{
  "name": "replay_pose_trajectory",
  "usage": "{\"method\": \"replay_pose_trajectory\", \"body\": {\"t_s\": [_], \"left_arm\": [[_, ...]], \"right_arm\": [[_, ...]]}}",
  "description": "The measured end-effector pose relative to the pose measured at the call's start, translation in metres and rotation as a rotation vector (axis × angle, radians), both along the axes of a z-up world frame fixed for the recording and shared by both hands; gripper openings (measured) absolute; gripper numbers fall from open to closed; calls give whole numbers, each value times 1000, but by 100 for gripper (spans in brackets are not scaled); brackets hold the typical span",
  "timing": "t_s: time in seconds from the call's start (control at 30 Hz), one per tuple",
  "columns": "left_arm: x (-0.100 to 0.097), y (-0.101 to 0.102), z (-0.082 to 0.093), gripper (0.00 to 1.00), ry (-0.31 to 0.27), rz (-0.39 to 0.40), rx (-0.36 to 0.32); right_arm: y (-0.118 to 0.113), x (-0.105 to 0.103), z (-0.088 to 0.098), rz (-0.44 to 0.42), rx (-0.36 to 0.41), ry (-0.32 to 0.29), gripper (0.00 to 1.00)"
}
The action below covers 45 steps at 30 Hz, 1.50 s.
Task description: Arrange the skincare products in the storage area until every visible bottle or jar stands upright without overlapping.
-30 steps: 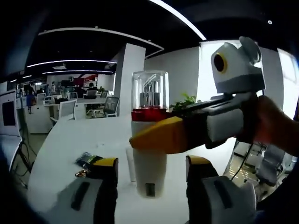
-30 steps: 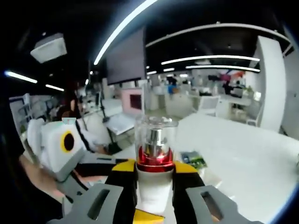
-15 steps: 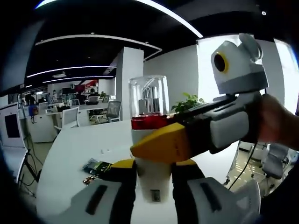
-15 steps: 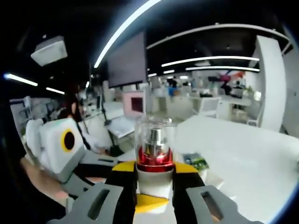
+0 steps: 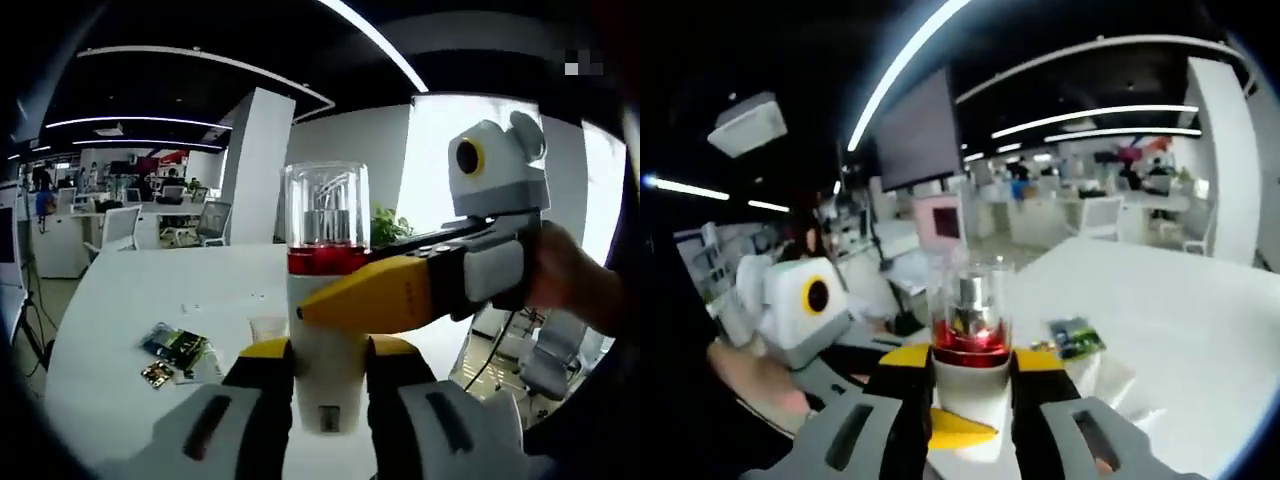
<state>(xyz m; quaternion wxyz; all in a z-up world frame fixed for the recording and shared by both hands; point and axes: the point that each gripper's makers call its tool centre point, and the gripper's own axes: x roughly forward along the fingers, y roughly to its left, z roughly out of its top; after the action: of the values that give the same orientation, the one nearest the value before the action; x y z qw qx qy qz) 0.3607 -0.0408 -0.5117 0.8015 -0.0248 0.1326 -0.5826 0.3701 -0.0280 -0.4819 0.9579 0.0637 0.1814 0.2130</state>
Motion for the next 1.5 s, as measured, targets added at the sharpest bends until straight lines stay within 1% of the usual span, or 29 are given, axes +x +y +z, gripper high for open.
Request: {"method": "replay_pose_trajectory", "body": {"t_s": [0.03,0.07,0.1,0.13,0.17,0.2,0.23,0.3,0.33,0.43,0.5,0.53,0.6,0.7,0.73,0.87,0.93,1.0,1.03,1.1,1.17,1.2,1.27,1.37,1.5], "left_arm": [[-2,0,1,29,21,-17,-15],[-4,1,3,29,25,-33,-24],[-7,1,4,29,33,-51,-32],[-10,1,6,29,28,-81,-33],[-13,1,8,29,27,-101,-41],[-16,1,12,29,46,-121,-57],[-18,2,14,29,53,-140,-64],[-22,4,20,29,28,-181,-66],[-25,4,22,29,28,-205,-68],[-32,5,28,29,41,-262,-81],[-36,6,31,29,38,-302,-82],[-37,6,32,28,40,-312,-81],[-40,8,35,28,56,-351,-84],[-47,11,38,28,48,-411,-75],[-49,11,38,28,51,-426,-71],[-57,11,45,28,46,-482,-80],[-61,10,49,28,60,-505,-97],[-62,10,51,28,58,-518,-102],[-62,10,51,28,54,-523,-100],[-66,9,50,28,17,-554,-63],[-68,8,49,28,3,-569,-47],[-71,8,49,28,2,-586,-44],[-73,7,49,28,7,-594,-49],[-77,4,48,28,12,-611,-50],[-83,1,43,28,-4,-633,-24]], "right_arm": [[2,-3,2,32,10,-8,22],[3,-4,4,42,28,-14,22],[4,-5,10,59,48,-38,22],[5,-7,18,96,72,-70,23],[5,-10,20,122,94,-55,23],[7,-12,22,152,95,-64,23],[7,-16,26,187,98,-72,23],[9,-21,32,232,109,-86,24],[10,-24,34,250,120,-85,24],[9,-31,39,314,120,-80,23],[12,-37,43,378,96,-100,24],[13,-38,43,394,87,-105,25],[17,-41,44,454,57,-132,25],[17,-44,47,503,73,-131,22],[19,-46,49,521,92,-126,22],[25,-49,55,565,98,-155,22],[26,-50,59,582,123,-153,22],[26,-51,61,591,129,-160,22],[26,-51,61,593,132,-161,22],[26,-54,60,606,129,-158,22],[26,-58,57,616,117,-164,22],[26,-59,57,614,114,-173,22],[25,-62,58,610,120,-197,22],[21,-65,57,603,139,-196,22],[19,-70,51,604,94,-209,23]]}}
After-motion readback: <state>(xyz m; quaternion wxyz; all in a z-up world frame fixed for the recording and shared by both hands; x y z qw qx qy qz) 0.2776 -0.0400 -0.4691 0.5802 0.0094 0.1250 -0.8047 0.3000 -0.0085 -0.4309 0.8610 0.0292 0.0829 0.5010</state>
